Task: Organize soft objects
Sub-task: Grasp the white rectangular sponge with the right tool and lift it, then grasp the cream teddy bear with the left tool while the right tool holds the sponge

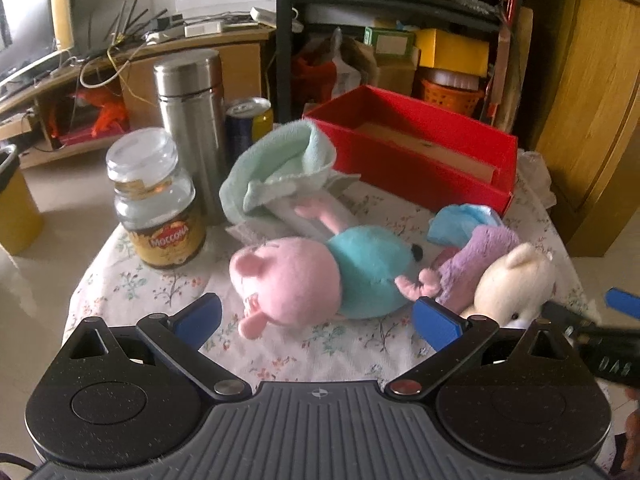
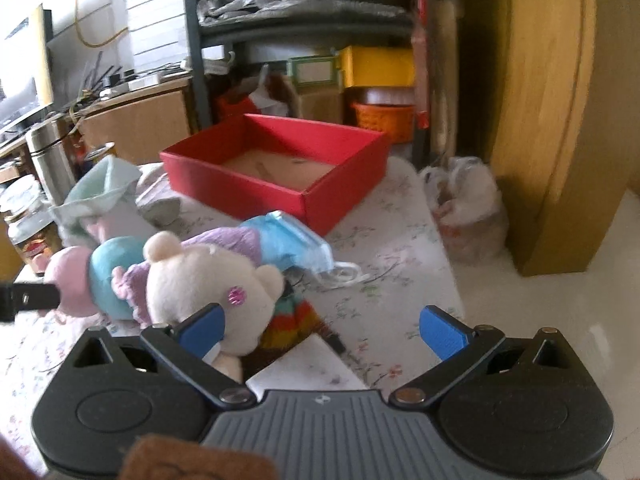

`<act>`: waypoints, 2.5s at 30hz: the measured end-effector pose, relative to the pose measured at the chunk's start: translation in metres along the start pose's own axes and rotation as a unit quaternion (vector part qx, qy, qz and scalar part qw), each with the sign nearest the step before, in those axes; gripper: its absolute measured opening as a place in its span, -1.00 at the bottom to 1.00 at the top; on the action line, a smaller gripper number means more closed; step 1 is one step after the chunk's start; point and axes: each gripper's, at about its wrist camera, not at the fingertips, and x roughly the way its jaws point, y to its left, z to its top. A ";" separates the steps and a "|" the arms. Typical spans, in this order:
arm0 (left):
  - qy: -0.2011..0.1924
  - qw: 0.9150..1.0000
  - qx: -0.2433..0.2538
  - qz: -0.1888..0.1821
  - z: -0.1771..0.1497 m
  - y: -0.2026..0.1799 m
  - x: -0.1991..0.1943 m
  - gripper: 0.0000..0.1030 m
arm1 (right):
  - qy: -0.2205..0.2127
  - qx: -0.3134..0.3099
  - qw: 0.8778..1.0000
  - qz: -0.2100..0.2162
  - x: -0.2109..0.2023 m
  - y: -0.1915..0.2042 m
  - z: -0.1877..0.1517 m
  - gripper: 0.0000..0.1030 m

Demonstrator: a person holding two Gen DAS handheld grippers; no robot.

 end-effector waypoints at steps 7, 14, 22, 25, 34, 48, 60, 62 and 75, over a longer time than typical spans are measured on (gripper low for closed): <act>0.008 1.000 -0.013 -0.016 0.000 0.009 -0.002 0.89 | 0.002 -0.136 0.988 0.076 -0.005 0.018 -0.007 0.53; 0.019 0.998 -0.018 -0.052 -0.002 0.010 -0.007 0.89 | 0.035 -0.123 0.985 0.117 -0.001 0.009 -0.022 0.38; 0.026 0.997 -0.020 -0.066 -0.004 0.011 -0.007 0.89 | 0.113 -0.124 0.980 0.103 0.037 -0.006 -0.023 0.14; 0.038 0.996 -0.031 -0.068 -0.004 0.017 -0.004 0.89 | 0.137 -0.105 0.978 0.116 0.050 -0.014 -0.020 -0.04; 0.044 0.997 -0.028 -0.050 -0.001 0.042 0.000 0.89 | 0.151 -0.120 0.975 0.111 0.048 -0.013 -0.019 -0.26; 0.045 0.980 0.084 -0.177 -0.002 -0.031 0.006 0.79 | 0.156 -0.009 0.980 0.123 0.033 -0.037 -0.008 -0.27; 0.028 0.975 0.128 -0.179 -0.008 -0.094 0.033 0.55 | 0.147 0.054 0.984 0.082 0.030 -0.074 -0.005 -0.25; 0.032 0.977 0.128 -0.169 -0.009 -0.103 0.044 0.44 | 0.145 0.057 0.985 0.079 0.030 -0.075 -0.004 -0.25; 0.028 0.979 0.112 -0.170 -0.014 -0.099 0.044 -0.03 | 0.135 0.064 0.986 0.075 0.027 -0.078 0.001 -0.25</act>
